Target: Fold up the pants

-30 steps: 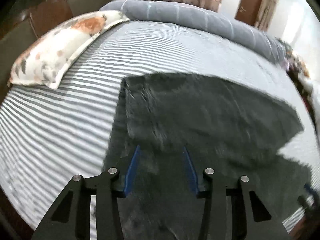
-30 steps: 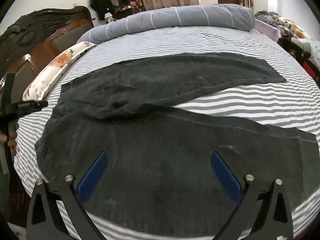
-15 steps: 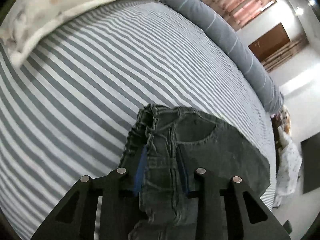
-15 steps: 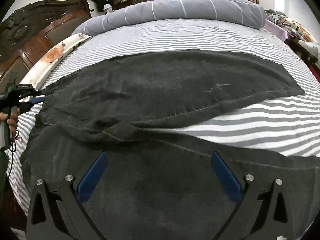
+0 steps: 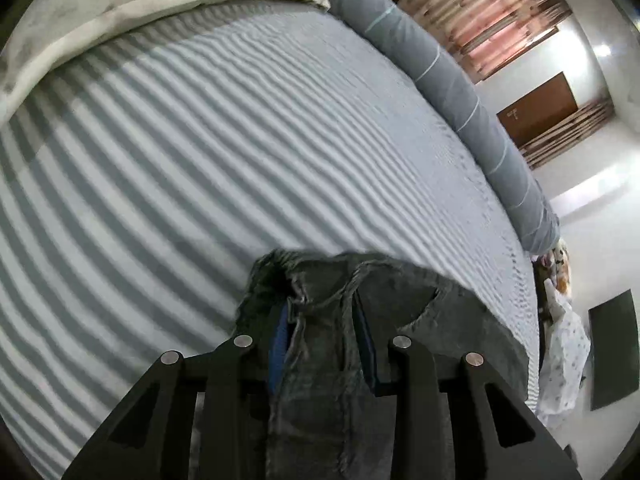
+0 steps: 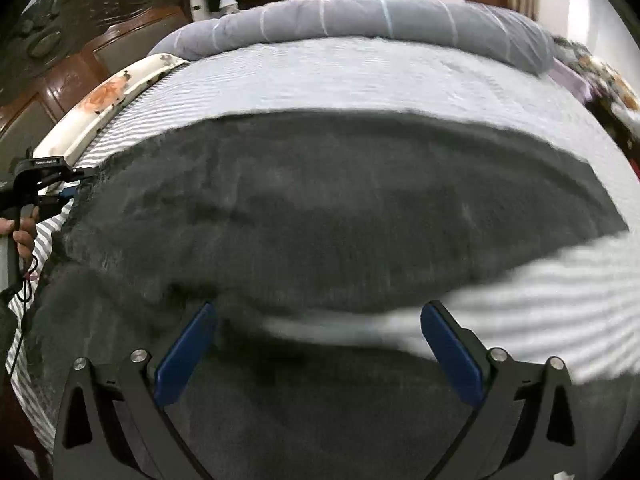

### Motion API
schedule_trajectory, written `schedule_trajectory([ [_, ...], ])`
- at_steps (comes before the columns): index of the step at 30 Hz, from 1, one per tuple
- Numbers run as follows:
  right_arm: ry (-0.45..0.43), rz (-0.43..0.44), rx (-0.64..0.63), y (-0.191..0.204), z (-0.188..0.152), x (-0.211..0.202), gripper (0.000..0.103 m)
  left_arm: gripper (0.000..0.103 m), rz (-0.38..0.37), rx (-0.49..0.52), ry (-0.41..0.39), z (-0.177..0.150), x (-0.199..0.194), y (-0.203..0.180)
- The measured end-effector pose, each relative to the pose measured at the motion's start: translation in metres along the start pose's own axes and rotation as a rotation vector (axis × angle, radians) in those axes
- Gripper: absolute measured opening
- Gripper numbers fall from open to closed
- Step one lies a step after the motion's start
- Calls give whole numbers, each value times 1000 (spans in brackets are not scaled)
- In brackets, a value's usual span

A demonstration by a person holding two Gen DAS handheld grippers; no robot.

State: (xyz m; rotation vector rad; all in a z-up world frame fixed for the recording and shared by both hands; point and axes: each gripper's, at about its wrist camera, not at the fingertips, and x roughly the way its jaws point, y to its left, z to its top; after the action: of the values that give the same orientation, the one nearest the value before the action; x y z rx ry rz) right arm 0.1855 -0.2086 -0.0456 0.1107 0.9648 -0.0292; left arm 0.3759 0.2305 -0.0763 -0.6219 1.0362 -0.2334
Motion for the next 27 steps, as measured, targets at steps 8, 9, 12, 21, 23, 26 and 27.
schedule_trajectory([
  [8, 64, 101, -337, 10, 127, 59, 95, 8, -24, 35, -48, 3, 10, 4],
  [9, 81, 102, -399, 14, 144, 69, 92, 7, -41, 30, -57, 2, 8, 6],
  [12, 136, 152, -483, 22, 174, 92, 81, 6, -59, 52, -85, -1, 3, 6],
  [21, 325, 402, -687, 60, 215, 156, 51, 6, -120, 177, -137, -7, -14, -9],
  [23, 375, 449, -702, 63, 220, 168, 46, 6, -130, 172, -136, -6, -13, -8],
  [26, 416, 485, -728, 65, 222, 182, 39, 6, -154, 168, -145, -7, -15, -4],
  [27, 418, 491, -735, 65, 220, 184, 35, 6, -154, 165, -148, -9, -17, -2],
])
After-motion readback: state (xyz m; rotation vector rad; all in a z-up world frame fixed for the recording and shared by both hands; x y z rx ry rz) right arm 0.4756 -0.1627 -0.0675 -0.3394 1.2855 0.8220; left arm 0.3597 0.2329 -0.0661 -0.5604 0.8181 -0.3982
